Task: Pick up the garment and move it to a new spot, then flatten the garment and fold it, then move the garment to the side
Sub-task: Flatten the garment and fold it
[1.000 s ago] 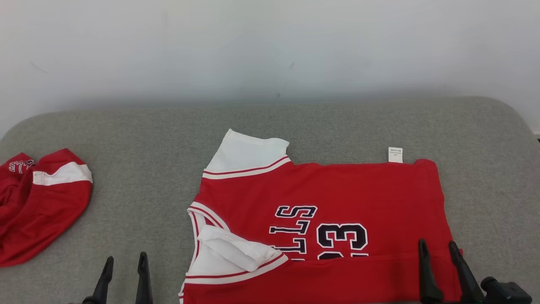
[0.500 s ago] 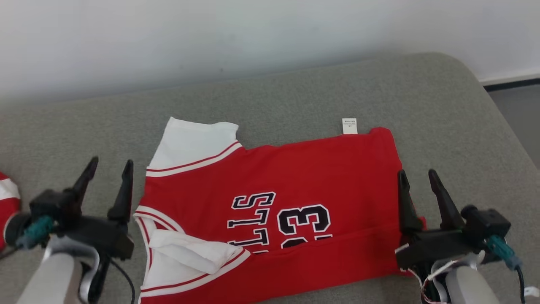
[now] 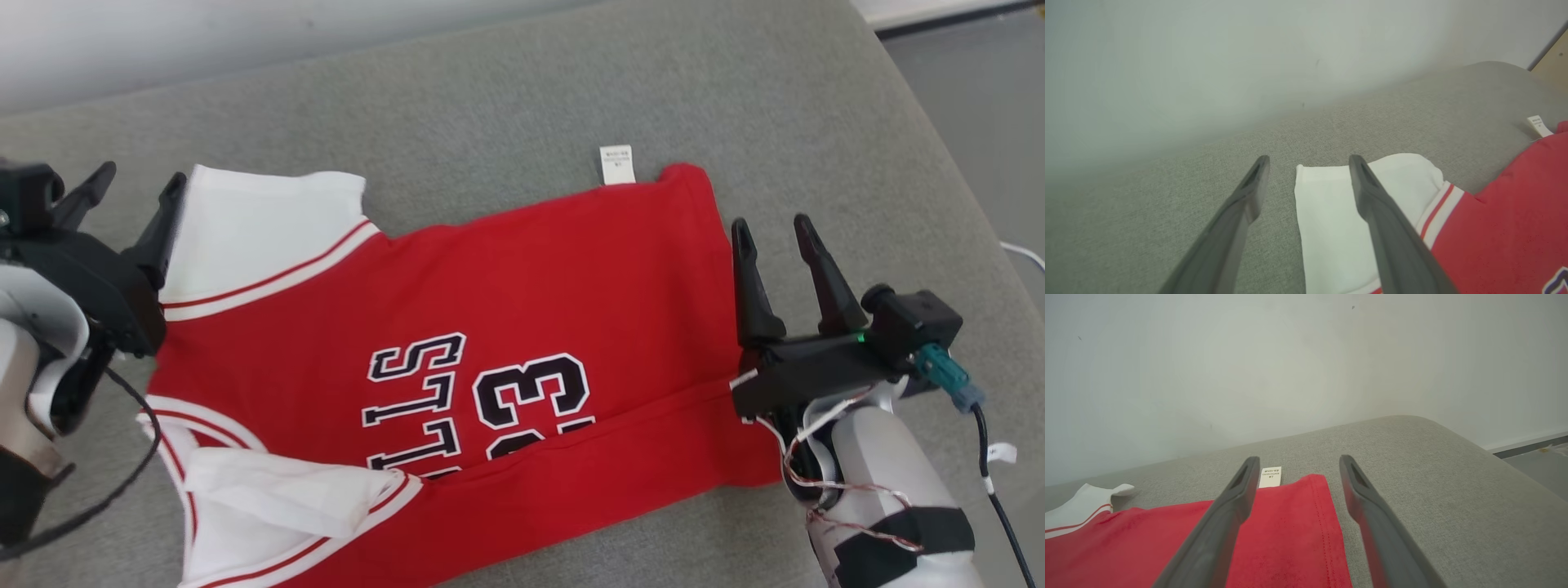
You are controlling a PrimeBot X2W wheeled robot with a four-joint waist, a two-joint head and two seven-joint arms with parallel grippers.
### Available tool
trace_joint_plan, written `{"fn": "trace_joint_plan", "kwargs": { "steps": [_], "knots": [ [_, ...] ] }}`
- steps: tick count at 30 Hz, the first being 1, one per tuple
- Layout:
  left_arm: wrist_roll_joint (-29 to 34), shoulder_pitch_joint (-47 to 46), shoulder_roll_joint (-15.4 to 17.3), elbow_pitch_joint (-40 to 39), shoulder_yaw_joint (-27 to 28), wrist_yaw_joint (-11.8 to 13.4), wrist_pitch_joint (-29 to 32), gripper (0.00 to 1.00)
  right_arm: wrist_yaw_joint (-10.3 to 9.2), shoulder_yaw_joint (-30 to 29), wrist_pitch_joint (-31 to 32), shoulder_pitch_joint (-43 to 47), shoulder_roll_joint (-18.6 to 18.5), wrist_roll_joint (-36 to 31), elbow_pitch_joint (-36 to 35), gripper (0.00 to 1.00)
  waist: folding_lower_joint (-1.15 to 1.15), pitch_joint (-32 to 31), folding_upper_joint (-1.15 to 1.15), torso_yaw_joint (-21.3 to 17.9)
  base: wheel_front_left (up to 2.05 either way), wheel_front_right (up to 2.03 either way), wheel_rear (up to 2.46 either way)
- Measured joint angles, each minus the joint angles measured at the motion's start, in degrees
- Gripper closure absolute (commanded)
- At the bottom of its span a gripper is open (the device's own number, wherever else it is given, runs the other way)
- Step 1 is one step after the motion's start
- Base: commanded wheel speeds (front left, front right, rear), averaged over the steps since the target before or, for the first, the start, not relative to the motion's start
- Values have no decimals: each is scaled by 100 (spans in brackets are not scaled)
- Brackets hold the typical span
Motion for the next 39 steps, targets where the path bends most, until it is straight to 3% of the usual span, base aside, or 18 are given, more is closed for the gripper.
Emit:
{"fn": "trace_joint_plan", "kwargs": {
  "steps": [6, 28, 29, 30, 31, 32, 39],
  "knots": [
    [-333, -611, 285, 394, -660, 0, 245, 0, 0, 142, 0, -334, 38, 52, 89, 0, -1, 432, 0, -256, 0, 0, 0],
    [-1083, -1652, 360, 1485, -1685, 0, 833, 0, 0, 310, 0, -538, 121, 100, 145, 0, -2, 907, 0, -642, 0, 0, 0],
    [-1088, -1682, 361, 1485, -1759, 0, 876, 3, 0, 310, 0, -554, 116, 100, 162, 0, -2, 919, 0, -644, 0, 0, 0],
    [-1109, -1714, 360, 1490, -1800, 0, 877, 54, 0, 315, 0, -583, 114, 98, 187, 0, -2, 931, -1, -643, 0, 0, 0],
    [-1146, -1740, 352, 1490, -1833, 0, 875, 83, 0, 322, 0, -620, 108, 91, 225, 0, -2, 938, 0, -636, 0, 0, 0],
    [-1191, -1761, 337, 1495, -1870, -1, 868, 100, 0, 343, 0, -656, 98, 90, 292, 0, -2, 941, 0, -623, 0, 0, 0],
    [-1290, -1911, 283, 1254, -2176, -1, 482, 100, 0, 522, 0, -1105, -149, 120, 1160, 0, -2, 869, 0, -429, 0, 0, 0]
  ]
}}
